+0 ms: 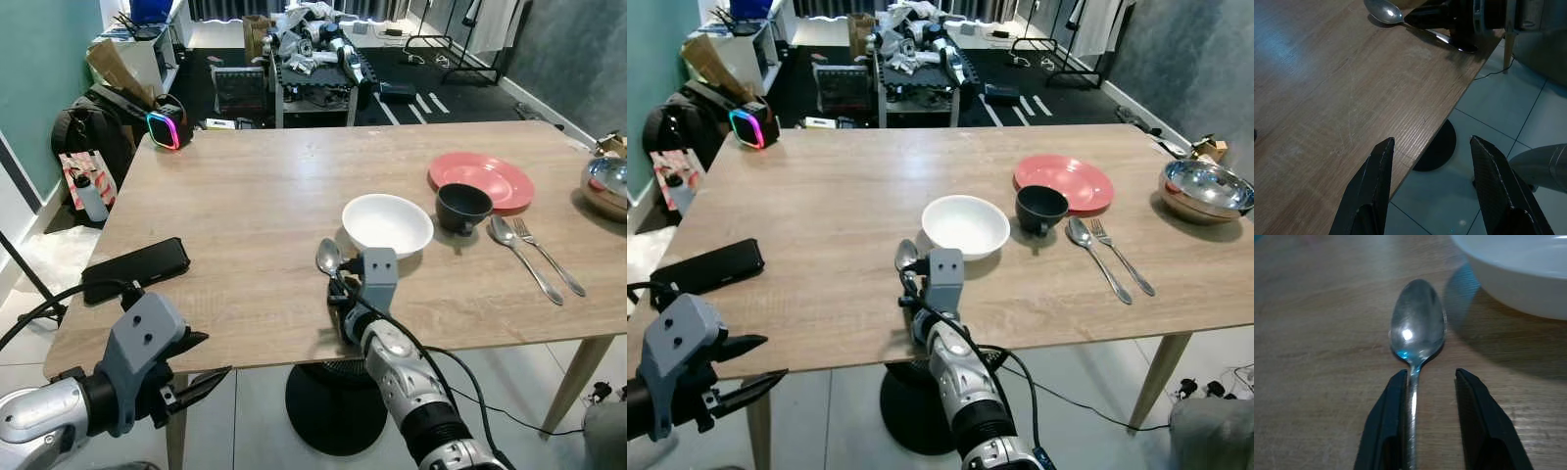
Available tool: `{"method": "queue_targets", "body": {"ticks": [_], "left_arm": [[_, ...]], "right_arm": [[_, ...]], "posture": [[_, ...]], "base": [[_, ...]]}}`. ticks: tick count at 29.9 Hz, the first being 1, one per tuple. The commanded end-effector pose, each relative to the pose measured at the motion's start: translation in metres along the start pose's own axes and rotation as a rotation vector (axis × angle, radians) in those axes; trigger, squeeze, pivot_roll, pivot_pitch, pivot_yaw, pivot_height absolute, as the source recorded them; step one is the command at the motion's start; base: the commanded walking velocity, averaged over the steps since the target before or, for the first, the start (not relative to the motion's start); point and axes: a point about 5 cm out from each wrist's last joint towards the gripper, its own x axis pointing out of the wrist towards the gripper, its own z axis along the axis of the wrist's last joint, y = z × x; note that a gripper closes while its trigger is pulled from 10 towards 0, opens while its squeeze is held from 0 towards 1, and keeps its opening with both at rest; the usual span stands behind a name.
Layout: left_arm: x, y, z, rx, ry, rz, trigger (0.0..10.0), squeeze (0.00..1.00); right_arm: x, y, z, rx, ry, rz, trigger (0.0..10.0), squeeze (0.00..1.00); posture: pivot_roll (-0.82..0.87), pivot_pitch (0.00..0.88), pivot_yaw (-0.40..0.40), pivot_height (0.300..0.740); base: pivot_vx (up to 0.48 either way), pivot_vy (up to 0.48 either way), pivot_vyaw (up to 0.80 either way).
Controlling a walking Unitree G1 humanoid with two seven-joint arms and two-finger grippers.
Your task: Setting the table
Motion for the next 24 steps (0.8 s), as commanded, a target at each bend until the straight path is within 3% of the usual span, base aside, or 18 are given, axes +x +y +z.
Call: {"method": "queue_targets", "body": {"ticks": [1,11,15,17,19,24], "left_arm": [[-0.002,-0.001,-0.002,0.005,0.022,-0.007,10.0,0.0],[0.0,-0.005,-0.001,-0.005,0.012,-0.018,10.0,0.0],[0.003,-0.004,0.002,-0.009,-0.023,0.004,10.0,0.0],[0.006,0.002,0.008,-0.015,-0.076,0.067,10.0,0.0],[0.01,0.007,0.013,-0.025,-0.121,0.122,10.0,0.0],[0.02,0.017,0.023,-0.058,-0.198,0.234,10.0,0.0]], "right_arm": [[0.0,-0.002,-0.004,0.019,0.015,-0.007,10.0,0.0],[-0.006,-0.005,0.012,0.069,-0.066,0.01,10.0,0.0],[-0.026,-0.002,0.033,0.05,-0.181,0.166,10.0,0.0],[-0.049,-0.015,0.052,0.03,-0.28,0.193,10.0,0.0],[-0.064,-0.033,0.065,-0.033,-0.344,0.126,10.0,0.0],[-0.081,-0.072,0.074,-0.072,-0.411,-0.095,10.0,0.0]], "posture": [[0.06,0.0,0.037,0.74],[0.05,0.0,0.036,0.74],[0.06,0.0,0.035,0.74],[0.05,0.0,0.037,0.74],[0.04,0.0,0.041,0.74],[0.01,0.0,0.054,0.74]], "base": [[0.0,0.0,0.0],[0.0,0.0,0.0],[0.0,0.0,0.0],[0.0,0.0,0.0],[0.0,0.0,0.0],[0.0,0.0,0.0]]}}
